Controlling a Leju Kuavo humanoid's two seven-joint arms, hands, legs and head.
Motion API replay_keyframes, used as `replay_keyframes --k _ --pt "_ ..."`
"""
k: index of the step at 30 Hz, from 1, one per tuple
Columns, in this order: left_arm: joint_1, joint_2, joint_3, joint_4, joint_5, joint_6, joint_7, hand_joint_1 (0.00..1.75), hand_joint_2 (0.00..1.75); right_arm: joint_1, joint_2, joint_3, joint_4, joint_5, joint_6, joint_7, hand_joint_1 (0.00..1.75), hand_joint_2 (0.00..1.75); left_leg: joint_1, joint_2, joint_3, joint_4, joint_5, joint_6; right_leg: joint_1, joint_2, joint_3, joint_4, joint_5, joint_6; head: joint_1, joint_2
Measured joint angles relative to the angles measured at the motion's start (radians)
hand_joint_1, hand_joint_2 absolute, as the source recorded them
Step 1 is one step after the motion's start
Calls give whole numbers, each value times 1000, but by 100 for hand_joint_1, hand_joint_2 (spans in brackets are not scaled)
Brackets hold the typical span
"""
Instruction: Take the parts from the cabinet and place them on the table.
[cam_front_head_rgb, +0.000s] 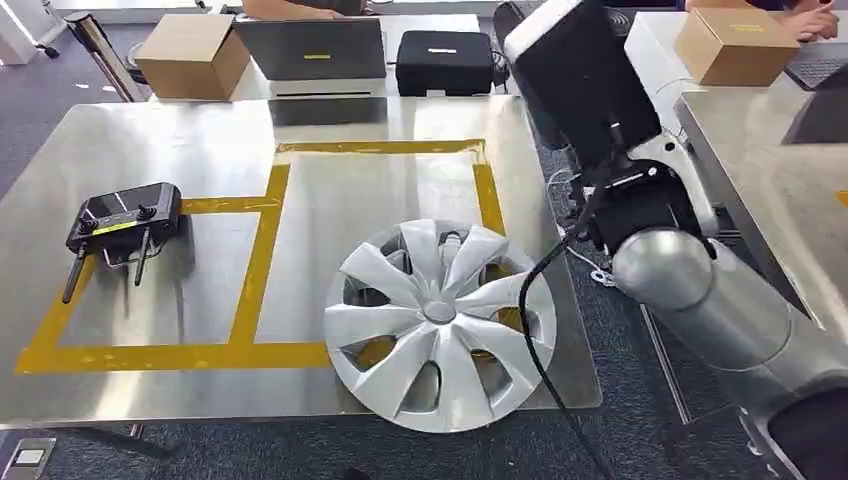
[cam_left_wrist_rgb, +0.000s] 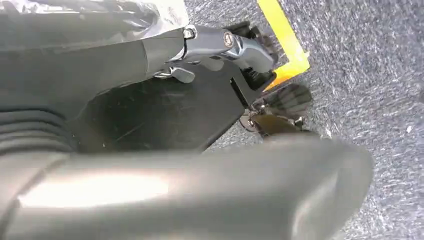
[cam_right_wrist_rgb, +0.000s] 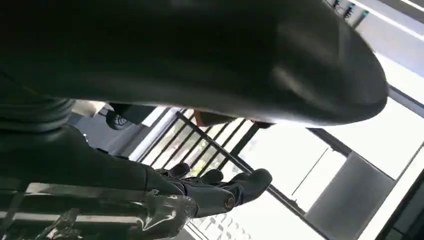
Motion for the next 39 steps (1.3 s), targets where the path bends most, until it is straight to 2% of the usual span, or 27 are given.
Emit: replay_keyframes --k 4,7,8,9,11,12,13,14,15,17,18,19,21,22,23,25,27,28,29,30,32,33,34,35,37,38,39 --pt "4 5 12 0 8 4 -8 0 0 75 -62 -45 -142 16 -9 -9 0 0 -6 2 0 4 -3 9 -6 2 1 0 2 10 -2 0" --pt "5 8 15 1 9 6 -10 0 0 124 -98 -76 -216 24 -9 -17 0 0 -10 2 2 -6 12 26 -9 2 8 -10 13 24 -3 0" --pt "5 7 16 0 10 8 -10 0 0 137 -114 -87 -235 25 -9 -19 0 0 4 6 9 -27 26 30 -11 3 6 -9 3 26 -2 0" --pt "5 8 17 1 10 13 -10 0 0 147 -123 -96 -257 25 -10 -24 0 0 2 9 11 -37 33 35 -7 1 -1 12 -24 29 0 0" --pt "6 8 18 1 10 15 -10 0 0 168 -145 -109 -285 25 -11 -26 0 0 2 10 3 -36 38 38 -9 2 -58 157 -114 35 10 0" --pt "6 8 18 1 10 16 -10 0 0 187 -155 -115 -297 24 -12 -27 0 0 2 10 1 -35 39 37 -11 1 -84 232 -146 38 12 0" --pt "6 8 19 1 10 16 -10 0 0 202 -162 -119 -307 23 -12 -27 0 0 2 10 -1 -33 41 36 -12 1 -97 276 -157 42 13 0" --pt "6 8 19 1 14 19 -10 0 0 211 -168 -122 -315 21 -12 -29 0 0 3 10 -5 -30 42 34 -14 1 -90 276 -144 45 14 0" --pt "5 8 20 1 17 21 -11 0 0 217 -174 -126 -324 20 -12 -31 0 0 5 10 -9 -25 43 32 -15 0 -61 230 -113 46 15 0" --pt "4 7 21 1 21 24 -11 0 0 228 -185 -135 -342 20 -11 -33 0 0 11 10 -17 -13 42 22 -21 -4 48 45 -39 52 18 0" --pt "3 9 21 1 22 24 -11 0 0 233 -189 -140 -348 19 -11 -34 0 0 10 9 -23 -10 42 14 -20 -2 77 -7 -65 51 22 0" --pt "2 8 22 1 22 24 -11 0 0 239 -190 -143 -355 16 -10 -34 0 0 7 7 -28 -7 44 6 -13 9 69 5 -41 33 27 0" --pt "2 9 23 1 22 26 -11 0 0 247 -196 -150 -363 14 -8 -36 0 0 6 6 -31 -6 53 -7 -12 7 61 4 -46 16 25 0" --pt "2 9 24 1 22 28 -11 0 0 252 -196 -151 -367 10 -7 -36 0 0 8 5 -32 -7 57 -14 -12 6 57 4 -41 9 22 0" --pt "3 9 24 1 25 31 -11 0 0 256 -197 -154 -369 7 -5 -36 0 0 10 6 -34 -4 52 -18 -17 3 53 -3 -34 -3 22 0" --pt "1 9 24 1 25 33 -11 0 0 261 -197 -158 -373 6 -3 -36 0 0 10 8 -56 68 -35 -24 -15 0 41 -3 -22 -18 11 0" --pt "-5 9 26 1 25 34 -11 0 0 268 -198 -159 -376 6 -1 -36 0 0 10 8 -90 223 -134 -25 -9 -3 23 -2 -8 -25 1 0" --pt "-5 9 27 1 25 34 -11 0 0 275 -198 -159 -376 6 -1 -36 0 0 10 8 -94 278 -159 -24 -5 -3 12 -1 0 -26 -1 0" --pt "-5 9 28 1 26 34 -10 0 0 280 -198 -159 -377 6 -1 -36 0 0 9 8 -80 285 -154 -21 -1 -3 1 0 7 -28 -2 0" --pt "-4 9 27 1 27 33 -8 0 0 282 -199 -159 -377 5 0 -36 0 0 7 8 -49 256 -129 -15 2 -3 -9 2 14 -28 -2 0" --pt "4 10 27 1 28 33 -3 0 0 283 -201 -162 -378 5 0 -38 0 0 -1 8 52 102 -60 7 10 0 -28 5 29 -27 -4 0" --pt "7 12 27 2 27 33 -2 0 0 285 -201 -165 -379 4 0 -39 0 0 -10 8 100 16 -58 24 6 -1 -33 5 37 -26 -5 0" --pt "8 14 27 2 27 33 -2 0 0 287 -202 -167 -381 4 0 -40 0 0 -12 8 122 -29 -73 30 12 -2 -40 5 45 -18 -1 0" --pt "10 14 27 2 27 32 -1 0 0 291 -203 -168 -381 3 0 -40 0 0 -17 6 116 -30 -66 21 6 -4 -41 1 55 -11 -2 0" --pt "14 16 27 2 27 34 -1 0 0 295 -203 -169 -382 3 2 -40 0 0 -24 5 99 -32 -53 29 -1 -6 -40 -9 74 1 -2 0" --pt "16 15 27 2 27 34 -1 0 0 295 -205 -170 -382 3 2 -40 0 0 -19 6 95 -48 -34 34 2 -5 -42 -17 83 9 -3 0" --pt "14 15 27 2 27 35 -1 0 0 296 -207 -171 -382 3 2 -40 0 0 -13 11 89 -55 -17 36 0 -3 -50 -7 51 13 -4 0"
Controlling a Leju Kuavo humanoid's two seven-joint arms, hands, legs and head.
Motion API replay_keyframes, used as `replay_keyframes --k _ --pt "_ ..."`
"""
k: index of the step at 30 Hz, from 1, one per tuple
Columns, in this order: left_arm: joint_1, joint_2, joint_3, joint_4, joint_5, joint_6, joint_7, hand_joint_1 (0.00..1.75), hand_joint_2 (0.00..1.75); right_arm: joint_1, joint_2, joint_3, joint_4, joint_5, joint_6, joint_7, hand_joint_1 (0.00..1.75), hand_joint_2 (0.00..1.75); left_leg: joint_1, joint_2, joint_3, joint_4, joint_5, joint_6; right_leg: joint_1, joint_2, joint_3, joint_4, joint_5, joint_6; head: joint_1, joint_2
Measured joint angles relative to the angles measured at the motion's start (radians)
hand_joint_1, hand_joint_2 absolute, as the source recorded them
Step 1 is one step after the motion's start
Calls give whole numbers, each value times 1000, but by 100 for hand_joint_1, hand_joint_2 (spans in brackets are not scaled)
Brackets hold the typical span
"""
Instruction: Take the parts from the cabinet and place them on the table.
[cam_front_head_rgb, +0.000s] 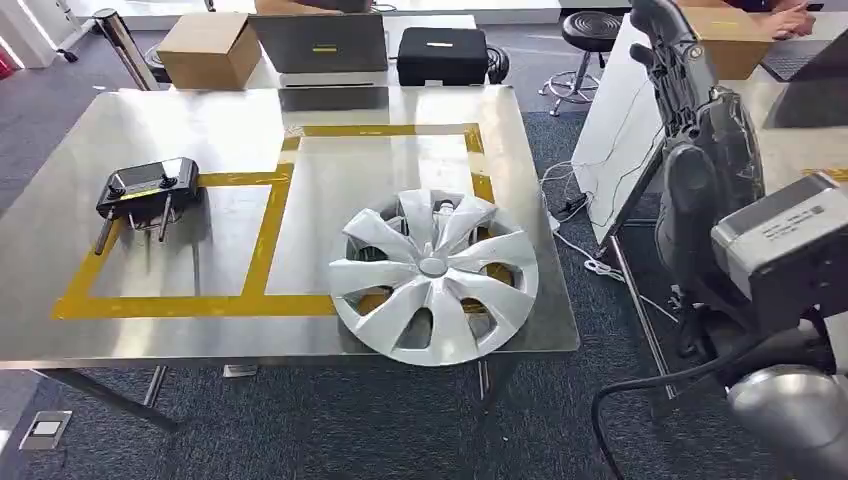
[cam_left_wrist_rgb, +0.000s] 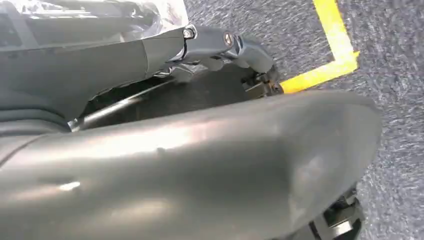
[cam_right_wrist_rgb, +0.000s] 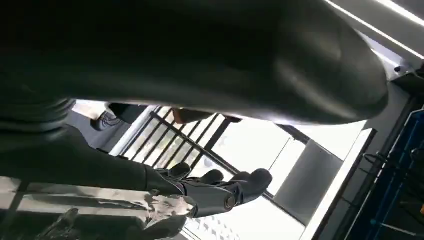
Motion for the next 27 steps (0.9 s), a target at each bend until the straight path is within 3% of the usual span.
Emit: replay_keyframes --k 2,3,4,5,6,8,9,10,11,14,15,16,18,19,20,21,23,24,25,26,27 --pt "1 -3 0 0 0 1 0 0 0 2 -5 0 0 -1 0 0 0 0 1 1 -27 -1 21 9 -2 0 -27 109 -126 7 13 0" --pt "0 -3 0 0 -1 1 0 0 0 6 -6 0 0 -2 0 0 0 0 1 2 -40 0 32 9 -3 0 -43 186 -175 11 18 0" --pt "-1 -3 0 0 -1 2 0 0 0 9 -7 0 0 -1 0 0 0 0 1 2 -49 2 43 9 -3 0 -57 257 -201 14 21 0" --pt "-2 -3 0 0 -1 3 0 0 0 13 -9 0 0 -2 0 0 0 0 1 3 -67 4 54 8 -4 0 -55 300 -192 17 26 0" --pt "-4 -3 1 0 -1 3 -2 0 0 16 -10 2 0 -2 0 0 0 0 1 3 -83 8 64 6 -6 0 -34 295 -158 18 29 0" --pt "-9 -3 1 0 -2 4 -3 0 0 16 -10 1 0 -2 0 0 0 0 1 3 -113 21 77 1 -6 -1 63 171 -95 15 35 0" --pt "-11 -3 2 0 -2 4 -3 0 0 16 -10 0 0 -2 0 0 0 0 1 2 -123 30 81 -2 -6 -1 125 83 -92 11 37 0" --pt "-13 -3 3 0 -2 4 -3 0 0 16 -11 -1 -1 -2 0 0 0 0 -5 1 -135 38 84 -8 -2 -1 171 11 -125 6 41 0" --pt "-13 -4 3 0 -2 4 -3 0 0 16 -13 -3 -2 -2 0 -2 0 0 -4 1 -140 40 93 -14 -1 0 178 -14 -135 -2 38 0" --pt "-14 -3 7 0 -2 5 -3 0 0 21 -15 -3 -2 -2 1 -2 0 0 -3 -1 -149 38 116 -33 0 -1 160 -16 -117 -23 39 0" --pt "-14 -2 8 0 -2 6 -4 0 0 20 -15 -2 -2 -2 1 -2 0 0 -1 -1 -152 47 94 -37 -5 -8 155 -18 -106 -30 40 0" --pt "-15 -2 8 0 -2 7 -4 0 0 22 -15 -2 -2 -4 3 -1 0 0 0 -1 -164 78 42 -44 -6 -8 145 -18 -97 -37 34 0" --pt "-18 -1 10 0 -2 11 -4 0 0 28 -15 -3 -2 -7 5 2 0 0 5 -1 -190 219 -75 -54 -5 -11 122 -17 -78 -42 27 0" --pt "-19 0 10 0 -2 13 -4 0 0 33 -15 -3 -2 -7 7 2 0 0 6 -1 -195 289 -110 -57 -4 -11 109 -16 -68 -41 27 0" --pt "-19 0 10 0 -1 14 -4 0 0 36 -15 -2 -2 -7 8 4 0 0 6 -1 -190 327 -112 -59 -4 -11 94 -14 -57 -40 26 0" --pt "-18 0 10 0 0 16 -4 0 0 39 -15 -2 -2 -7 9 5 0 0 7 -1 -171 329 -87 -59 -4 -11 76 -12 -46 -38 25 0" --pt "-12 0 9 0 4 16 -2 0 0 41 -15 -3 -3 -7 10 5 0 0 10 -1 -96 237 -11 -57 -5 -10 43 -3 -26 -32 25 0" --pt "-9 0 9 0 10 16 0 0 0 42 -15 -5 -3 -7 11 6 0 0 12 -1 -38 153 4 -54 -5 -9 29 3 -18 -28 25 0" --pt "-6 0 8 -1 12 16 0 0 0 42 -15 -8 -4 -7 12 6 0 0 11 -2 8 70 -33 -51 -2 -9 17 7 -11 -21 24 0" --pt "-4 0 8 -1 13 16 0 0 0 43 -16 -12 -5 -7 13 7 0 0 7 -5 28 23 -46 -42 -1 -9 12 10 -2 -14 25 0" --pt "-2 0 8 -1 16 16 1 0 0 43 -17 -13 -5 -7 15 6 0 0 4 -5 17 27 -43 -35 -1 -11 11 6 10 -8 27 0"
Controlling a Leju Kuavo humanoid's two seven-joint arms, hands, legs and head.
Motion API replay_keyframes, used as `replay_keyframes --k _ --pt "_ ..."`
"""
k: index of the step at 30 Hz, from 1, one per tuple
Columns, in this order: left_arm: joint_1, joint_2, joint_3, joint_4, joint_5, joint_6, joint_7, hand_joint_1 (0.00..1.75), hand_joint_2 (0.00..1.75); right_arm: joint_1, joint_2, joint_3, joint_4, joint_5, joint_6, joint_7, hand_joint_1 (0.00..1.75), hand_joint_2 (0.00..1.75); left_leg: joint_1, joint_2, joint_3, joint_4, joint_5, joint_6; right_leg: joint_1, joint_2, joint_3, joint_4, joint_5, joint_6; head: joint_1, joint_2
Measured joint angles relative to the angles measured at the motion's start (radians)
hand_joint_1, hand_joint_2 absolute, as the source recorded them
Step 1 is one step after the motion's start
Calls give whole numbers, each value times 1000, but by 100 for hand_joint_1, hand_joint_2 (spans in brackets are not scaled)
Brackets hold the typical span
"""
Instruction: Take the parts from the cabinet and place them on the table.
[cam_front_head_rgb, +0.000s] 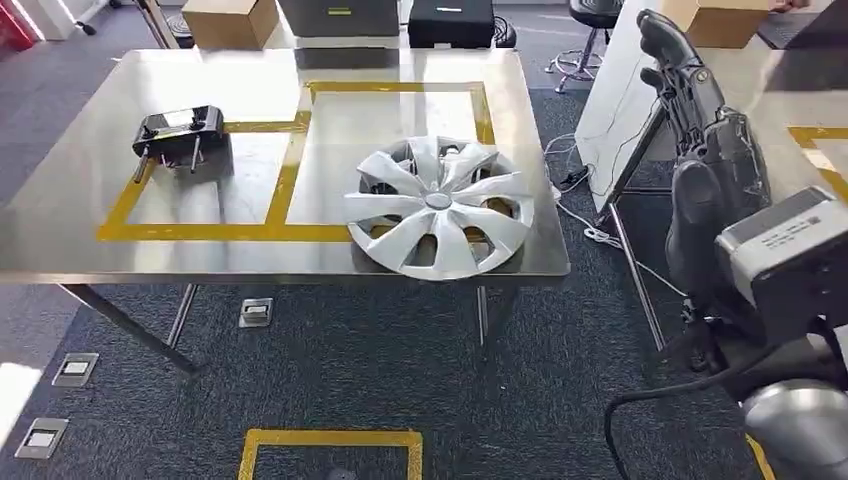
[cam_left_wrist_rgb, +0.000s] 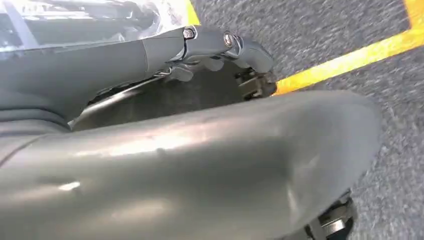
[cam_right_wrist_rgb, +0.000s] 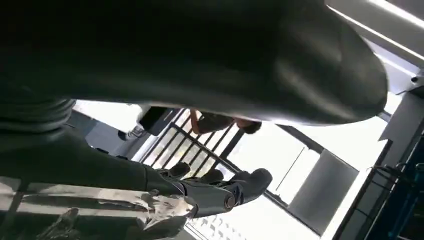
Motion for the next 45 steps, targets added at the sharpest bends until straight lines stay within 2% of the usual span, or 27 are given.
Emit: replay_keyframes --k 3,6,7,8,10,12,14,15,18,20,22,23,24,25,27,28,29,30,33,34,37,38,39,41,43,44,45 --pt "5 -1 0 0 2 1 3 0 0 5 -3 0 0 0 3 0 0 0 7 6 -26 -8 32 27 -7 1 -8 -11 18 19 3 0" --pt "2 -2 0 0 2 4 4 0 0 8 -7 -6 1 -3 4 0 0 0 1 9 -60 -6 70 43 -6 2 -53 144 -161 28 20 0" --pt "1 -3 0 0 2 4 4 0 0 10 -7 -5 2 -5 4 0 0 0 -2 10 -76 -5 81 45 -6 3 -68 220 -201 30 26 0" --pt "0 -2 0 0 3 5 4 0 0 12 -8 -5 2 -7 4 0 0 0 -4 10 -95 -2 93 47 -6 2 -75 285 -212 31 30 0" --pt "-4 -2 0 0 3 5 4 0 0 17 -9 -5 3 -8 4 -2 0 0 -10 10 -128 3 112 48 -4 2 -39 288 -154 24 45 0" --pt "-5 -3 0 0 3 5 4 0 0 17 -9 -6 3 -9 4 -2 0 0 -17 9 -152 7 131 48 6 3 64 153 -104 0 57 0" --pt "-8 -7 0 -3 2 6 5 0 0 14 -9 -12 3 -9 3 -3 0 0 -22 8 -166 9 146 43 22 -1 177 -20 -143 -29 58 0" --pt "-8 -7 1 -3 3 6 5 0 0 13 -9 -13 3 -9 3 -5 0 0 -18 8 -171 9 158 36 25 -1 185 -41 -150 -24 57 0" --pt "-8 -2 1 -2 3 6 5 0 0 17 -11 -14 4 -10 3 -5 0 0 -19 7 -183 3 179 22 22 -3 169 -55 -122 -32 74 0" --pt "-9 -2 0 -3 2 6 4 0 0 18 -11 -13 5 -10 3 -5 0 0 -14 4 -200 56 90 4 13 -9 152 -60 -99 -36 68 0" --pt "-13 0 1 -3 2 6 4 0 0 20 -10 -13 6 -11 3 -5 0 0 -5 4 -224 204 -21 -9 10 -12 126 -51 -82 -35 58 0" --pt "-14 1 1 -3 2 6 4 0 0 20 -10 -12 6 -11 3 -5 0 0 -1 4 -227 270 -52 -15 9 -12 111 -47 -74 -34 57 0" --pt "-15 2 1 -3 2 6 4 0 0 20 -10 -12 7 -11 3 -5 0 0 3 4 -223 307 -49 -21 6 -12 92 -39 -65 -30 53 0" --pt "-14 3 0 -3 3 6 5 0 0 20 -10 -11 7 -11 3 -5 0 0 8 4 -199 301 -10 -27 1 -12 69 -30 -54 -24 53 0" --pt "-9 5 0 -3 5 6 9 0 0 22 -10 -11 10 -12 4 -5 0 0 21 4 -118 193 67 -43 -9 -8 24 -5 -41 -11 51 0" --pt "-7 4 0 -3 8 6 10 0 0 22 -10 -11 10 -14 6 -5 0 0 28 2 -75 114 46 -56 -10 -7 7 10 -36 -4 47 0" --pt "-6 1 -2 -3 15 5 11 0 0 22 -11 -13 11 -15 6 -5 0 0 19 -2 -40 59 5 -56 -5 -6 -10 21 -32 4 31 0" --pt "-6 1 -3 -3 15 4 11 0 0 22 -10 -14 11 -16 8 -7 0 0 19 -5 -41 50 -4 -28 -4 -6 -14 26 -22 13 30 0" --pt "-4 -3 -10 -4 18 4 8 0 0 23 -11 -13 14 -24 10 -8 0 0 16 -3 -72 57 16 2 -6 -6 -18 16 9 28 39 0" --pt "-5 -5 -13 -4 19 5 8 0 0 24 -12 -12 16 -24 10 -8 0 0 19 1 -77 56 27 17 -10 -5 -27 21 -8 31 40 0" --pt "-13 -6 -16 -5 19 5 5 0 0 25 -14 -13 18 -25 10 -8 0 0 9 3 -120 56 65 37 -6 0 -77 209 -194 32 52 0" --pt "-15 -6 -17 -6 19 5 4 0 0 25 -14 -13 19 -25 10 -8 0 0 4 3 -137 57 78 41 -5 0 -88 281 -225 30 55 0" --pt "-18 -6 -17 -6 20 5 4 0 0 27 -14 -12 20 -25 10 -8 0 0 -2 3 -152 57 90 44 -3 0 -88 324 -225 25 57 0" --pt "-24 -6 -17 -6 21 5 3 0 0 28 -14 -12 21 -25 10 -8 0 0 -15 3 -185 57 115 46 9 0 -38 298 -167 6 58 0" --pt "-29 -7 -17 -9 26 5 1 0 0 27 -14 -13 21 -25 10 -9 0 0 -25 0 -208 56 138 50 32 5 82 143 -130 -33 58 0" --pt "-31 -13 -18 -12 31 6 1 0 0 25 -14 -15 21 -25 10 -10 0 0 -23 0 -213 56 147 48 50 9 150 49 -164 -59 55 0" --pt "-32 -13 -18 -12 33 5 1 0 0 23 -14 -18 21 -25 10 -11 0 0 -24 0 -215 53 158 47 50 2 184 -15 -182 -60 51 0"
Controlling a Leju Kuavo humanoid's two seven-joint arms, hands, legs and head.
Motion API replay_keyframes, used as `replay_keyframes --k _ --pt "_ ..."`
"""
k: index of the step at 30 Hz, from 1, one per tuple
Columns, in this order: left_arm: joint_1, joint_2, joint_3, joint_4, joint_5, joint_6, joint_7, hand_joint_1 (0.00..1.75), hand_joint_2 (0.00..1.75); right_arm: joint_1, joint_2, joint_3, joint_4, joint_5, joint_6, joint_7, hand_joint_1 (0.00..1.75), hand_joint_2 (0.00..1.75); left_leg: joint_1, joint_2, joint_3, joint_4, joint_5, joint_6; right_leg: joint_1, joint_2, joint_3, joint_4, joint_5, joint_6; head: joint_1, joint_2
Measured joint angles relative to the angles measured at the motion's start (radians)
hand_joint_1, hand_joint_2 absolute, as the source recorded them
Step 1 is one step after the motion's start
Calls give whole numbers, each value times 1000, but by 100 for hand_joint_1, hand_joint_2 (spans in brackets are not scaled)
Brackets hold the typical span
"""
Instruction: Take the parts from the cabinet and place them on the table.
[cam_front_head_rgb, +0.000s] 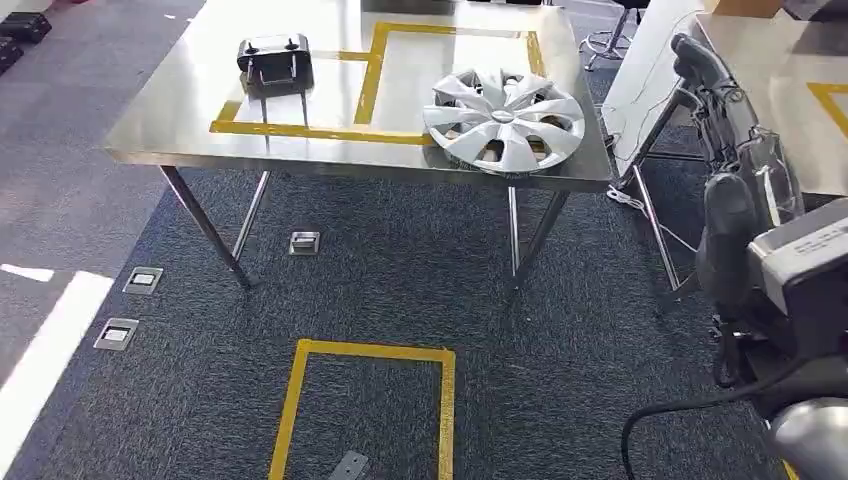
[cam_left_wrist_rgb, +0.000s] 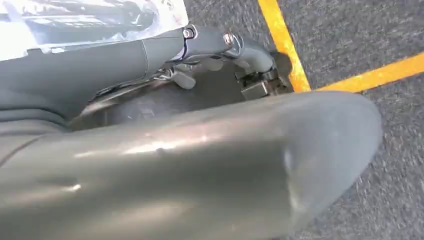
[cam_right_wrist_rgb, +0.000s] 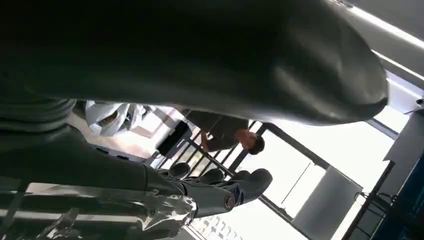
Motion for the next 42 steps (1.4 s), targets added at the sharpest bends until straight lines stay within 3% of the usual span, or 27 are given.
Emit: replay_keyframes --k 1,3,4,6,7,8,9,11,13,14,15,16,19,21,23,24,26,28,29,30,31,34,35,38,39,40,42 --pt "1 -3 -1 0 1 1 0 0 0 0 -1 -2 0 0 0 -2 0 0 6 0 0 -8 13 -5 7 0 -6 3 12 10 -1 0" --pt "0 -3 -3 0 2 0 0 0 0 0 -2 -2 0 0 0 -3 0 0 10 0 -1 -20 37 -14 13 -1 -8 -17 39 0 9 0" --pt "0 0 -4 0 3 0 0 0 0 1 -2 -2 1 0 0 -3 0 0 8 -1 -5 -20 31 -15 -6 -9 -9 -39 64 4 12 0" --pt "-1 0 -5 0 3 1 -2 0 0 0 -1 -1 1 -1 0 -2 0 0 11 -2 -22 50 -88 -35 -12 -12 -35 -48 96 0 5 0" --pt "-3 0 -5 0 3 1 -2 0 0 1 -1 0 1 -1 0 -3 0 0 18 -1 -27 118 -148 -45 -18 -13 -51 -47 109 6 2 0" --pt "-3 1 -5 0 3 1 -2 0 0 2 0 1 2 -1 0 -3 0 0 24 -1 -30 186 -192 -53 -22 -14 -69 -44 121 9 0 0" --pt "-3 2 -5 0 3 1 -2 0 0 3 0 3 2 -1 0 -3 0 0 30 -1 -27 243 -203 -63 -27 -15 -89 -40 133 15 -3 0" --pt "0 5 -5 0 5 1 0 0 0 7 0 5 2 -1 0 -3 0 0 46 -1 12 252 -131 -85 -42 -16 -133 -27 156 28 -9 0" --pt "8 6 -6 0 5 1 4 0 0 8 0 5 2 -1 0 -3 0 0 62 -1 107 134 -72 -106 -55 -15 -178 2 170 45 -15 0" --pt "13 6 -6 0 5 1 7 0 0 8 0 4 2 0 -1 -3 0 0 65 -2 157 51 -131 -121 -56 -14 -199 18 176 55 -29 0" --pt "18 8 -6 0 5 1 7 0 0 8 0 2 2 0 -1 -3 0 0 56 -4 190 -11 -157 -100 -54 -13 -210 33 180 61 -36 0" --pt "21 8 -6 0 5 1 7 0 0 10 0 2 1 1 -2 -6 0 0 54 -2 182 -13 -167 -81 -54 -14 -215 34 192 71 -36 0" --pt "26 8 -6 0 5 1 6 0 0 12 0 3 2 0 -2 -6 0 0 53 1 152 -11 -140 -44 -63 -15 -220 19 213 89 -35 0" --pt "22 7 -6 0 5 1 6 0 0 14 -1 2 3 0 -3 -5 0 0 51 6 131 -11 -116 -27 -63 -4 -238 87 100 95 -30 0" --pt "19 7 -6 0 4 1 3 0 0 15 -2 3 3 0 -3 -6 0 0 46 6 104 -10 -89 -21 -62 -2 -263 234 -14 97 -26 0" --pt "16 7 -6 0 5 1 2 0 0 17 -2 3 3 0 -3 -6 0 0 43 6 86 -9 -75 -20 -62 -1 -270 301 -31 96 -26 0" --pt "10 7 -6 0 5 2 0 0 0 20 -2 4 5 0 -3 -6 0 0 38 6 49 -8 -49 -20 -59 -1 -238 325 20 88 -24 0" --pt "4 7 -6 0 6 2 -2 0 0 19 -2 4 6 0 -3 -6 0 0 33 5 21 -8 -26 -22 -50 -1 -137 207 75 68 -23 0" --pt "1 5 -6 -1 7 2 -3 0 0 18 -2 3 6 0 -3 -6 0 0 36 5 16 -8 -17 -24 -42 1 -70 120 65 54 -24 0" --pt "0 5 -6 -2 11 4 -2 0 0 18 -2 1 6 0 -4 -6 0 0 29 4 10 -8 -9 -31 -35 -1 -12 31 23 42 -24 0" --pt "1 4 -6 -3 14 5 -2 0 0 17 -2 -1 6 0 -4 -9 0 0 34 4 9 -11 3 -38 -34 0 8 -11 7 46 -25 0" --pt "1 5 -6 -3 17 8 -2 0 0 19 -2 -3 7 0 -6 -9 0 0 38 3 4 -35 37 -58 -27 -3 -7 -26 43 32 -15 0" --pt "1 6 -6 -3 16 8 -3 0 0 19 -2 -3 7 0 -7 -9 0 0 40 3 0 -31 17 -61 -34 -7 -15 -34 59 29 -19 0" --pt "-4 7 -6 -3 16 10 -3 0 0 24 -1 -2 8 0 -8 -9 0 0 40 3 -32 144 -172 -71 -33 -11 -58 -29 92 20 -28 0" --pt "-4 7 -6 -3 16 10 -3 0 0 27 -1 -2 8 0 -8 -9 0 0 40 3 -35 216 -201 -74 -32 -11 -75 -25 103 19 -30 0" --pt "-4 8 -6 -3 16 10 -3 0 0 31 -1 -2 9 -2 -9 -9 0 0 40 3 -29 258 -194 -75 -32 -11 -95 -19 114 20 -34 0" --pt "0 8 -7 -3 18 10 0 0 0 41 -1 -2 9 -2 -10 -9 0 0 40 3 23 239 -116 -74 -31 -8 -140 -3 134 23 -37 0"
